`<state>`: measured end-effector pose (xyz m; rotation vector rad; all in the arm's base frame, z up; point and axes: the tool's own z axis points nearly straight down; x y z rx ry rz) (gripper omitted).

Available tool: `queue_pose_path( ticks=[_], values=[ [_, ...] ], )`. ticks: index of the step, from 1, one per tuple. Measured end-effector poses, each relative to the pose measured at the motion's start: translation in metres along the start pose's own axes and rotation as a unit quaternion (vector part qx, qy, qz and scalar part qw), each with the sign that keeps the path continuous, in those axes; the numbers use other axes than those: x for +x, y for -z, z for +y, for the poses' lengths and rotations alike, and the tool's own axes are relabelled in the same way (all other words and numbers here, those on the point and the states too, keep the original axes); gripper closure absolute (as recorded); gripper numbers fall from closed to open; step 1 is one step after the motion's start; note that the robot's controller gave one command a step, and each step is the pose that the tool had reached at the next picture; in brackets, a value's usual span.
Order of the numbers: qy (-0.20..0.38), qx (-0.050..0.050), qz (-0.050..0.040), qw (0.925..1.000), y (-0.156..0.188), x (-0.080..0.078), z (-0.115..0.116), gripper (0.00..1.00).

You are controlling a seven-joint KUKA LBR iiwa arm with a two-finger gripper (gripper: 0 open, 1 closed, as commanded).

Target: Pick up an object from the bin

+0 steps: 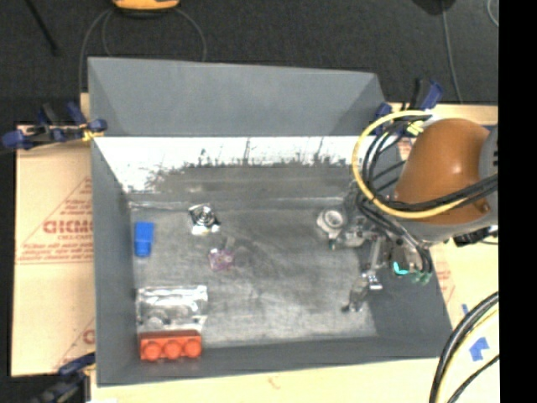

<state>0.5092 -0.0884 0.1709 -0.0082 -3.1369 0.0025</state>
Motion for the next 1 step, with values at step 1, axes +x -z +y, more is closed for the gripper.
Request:
queue_pose_path(
  ticks=[1],
  values=[
    [0.155, 0.002, -0.0054, 0.988, -0.0963, -0.0687, 0.1119, 0.0]
  ],
)
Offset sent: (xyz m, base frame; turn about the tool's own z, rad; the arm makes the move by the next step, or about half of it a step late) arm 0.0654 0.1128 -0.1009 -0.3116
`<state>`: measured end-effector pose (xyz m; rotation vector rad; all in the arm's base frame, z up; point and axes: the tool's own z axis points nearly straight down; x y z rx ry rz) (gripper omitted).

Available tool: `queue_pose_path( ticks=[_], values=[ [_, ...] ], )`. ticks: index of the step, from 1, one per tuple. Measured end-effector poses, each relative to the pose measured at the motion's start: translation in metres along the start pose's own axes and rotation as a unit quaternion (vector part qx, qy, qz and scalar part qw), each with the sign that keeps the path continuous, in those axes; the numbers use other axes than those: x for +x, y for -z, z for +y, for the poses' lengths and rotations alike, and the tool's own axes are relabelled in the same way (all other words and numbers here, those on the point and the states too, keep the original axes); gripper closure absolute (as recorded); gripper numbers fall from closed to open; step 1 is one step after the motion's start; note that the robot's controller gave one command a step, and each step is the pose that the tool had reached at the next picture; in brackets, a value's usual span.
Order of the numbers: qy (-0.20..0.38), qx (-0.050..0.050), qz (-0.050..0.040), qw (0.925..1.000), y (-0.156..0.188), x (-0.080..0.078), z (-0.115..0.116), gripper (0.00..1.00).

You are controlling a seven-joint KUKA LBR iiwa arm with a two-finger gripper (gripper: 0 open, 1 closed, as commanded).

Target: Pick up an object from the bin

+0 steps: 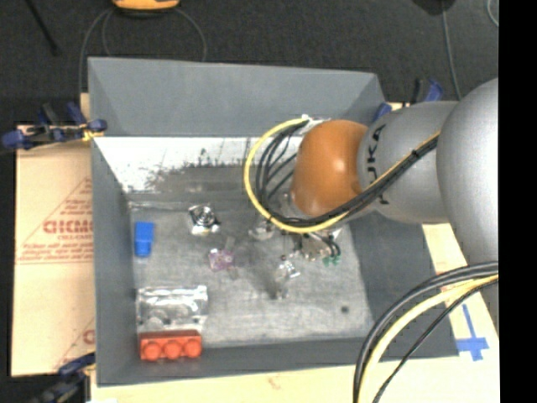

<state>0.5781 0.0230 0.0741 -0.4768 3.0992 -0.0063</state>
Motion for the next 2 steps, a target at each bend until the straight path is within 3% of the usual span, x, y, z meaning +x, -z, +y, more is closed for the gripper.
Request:
queue_pose_path(
  ticks=[1, 2],
  values=[
    [0.076, -0.002, -0.0011, 0.9971, 0.028, -0.021, 0.047, 0.0],
    [0.03, -0.003, 0.0015, 0.9996, 0.027, -0.006, 0.042, 0.0]
  ],
)
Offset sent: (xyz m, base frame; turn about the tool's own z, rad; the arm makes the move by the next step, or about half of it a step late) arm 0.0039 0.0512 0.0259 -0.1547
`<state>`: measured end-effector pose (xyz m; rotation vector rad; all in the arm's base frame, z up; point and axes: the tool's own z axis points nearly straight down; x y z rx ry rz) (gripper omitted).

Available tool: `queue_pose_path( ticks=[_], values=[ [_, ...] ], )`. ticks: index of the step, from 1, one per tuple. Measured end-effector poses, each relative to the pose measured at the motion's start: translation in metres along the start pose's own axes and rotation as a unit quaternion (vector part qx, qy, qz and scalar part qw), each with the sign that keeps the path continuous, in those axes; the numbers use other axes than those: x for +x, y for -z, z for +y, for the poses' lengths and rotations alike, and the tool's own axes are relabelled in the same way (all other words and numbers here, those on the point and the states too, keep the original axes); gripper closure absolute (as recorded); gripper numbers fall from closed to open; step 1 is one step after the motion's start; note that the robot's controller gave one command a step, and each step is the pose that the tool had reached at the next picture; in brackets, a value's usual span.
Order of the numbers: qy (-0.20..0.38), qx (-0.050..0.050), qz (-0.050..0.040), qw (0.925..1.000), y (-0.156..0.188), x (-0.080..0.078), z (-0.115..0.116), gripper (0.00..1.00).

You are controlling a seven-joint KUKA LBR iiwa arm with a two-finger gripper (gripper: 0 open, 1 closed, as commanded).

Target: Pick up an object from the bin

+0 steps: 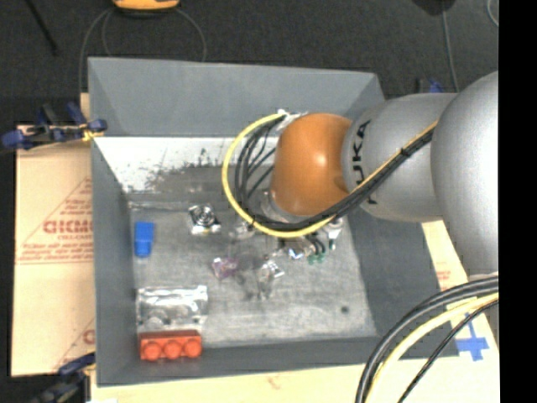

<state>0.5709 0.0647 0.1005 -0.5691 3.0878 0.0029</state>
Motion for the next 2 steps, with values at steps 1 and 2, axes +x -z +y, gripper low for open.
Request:
queue_pose_path(
  ticks=[1, 2],
  values=[
    [-0.049, -0.001, -0.0027, 0.9988, -0.0266, -0.0041, -0.0047, 0.0],
    [-0.047, 0.0, -0.0026, 0.9989, -0.0242, -0.0061, -0.0052, 0.0]
  ],
)
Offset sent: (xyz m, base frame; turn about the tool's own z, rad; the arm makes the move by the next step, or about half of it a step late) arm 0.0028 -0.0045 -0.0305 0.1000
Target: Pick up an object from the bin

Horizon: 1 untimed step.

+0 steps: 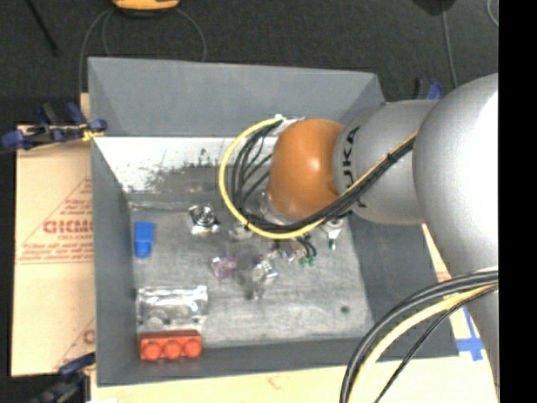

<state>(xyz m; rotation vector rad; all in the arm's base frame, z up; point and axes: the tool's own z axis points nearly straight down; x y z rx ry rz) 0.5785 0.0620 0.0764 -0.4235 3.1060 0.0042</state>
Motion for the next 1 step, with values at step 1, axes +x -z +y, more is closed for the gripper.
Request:
queue_pose_path(
  ticks=[1],
  values=[
    [0.0, 0.001, -0.0015, 1.0, 0.0025, -0.0015, -0.0006, 1.0]
  ],
)
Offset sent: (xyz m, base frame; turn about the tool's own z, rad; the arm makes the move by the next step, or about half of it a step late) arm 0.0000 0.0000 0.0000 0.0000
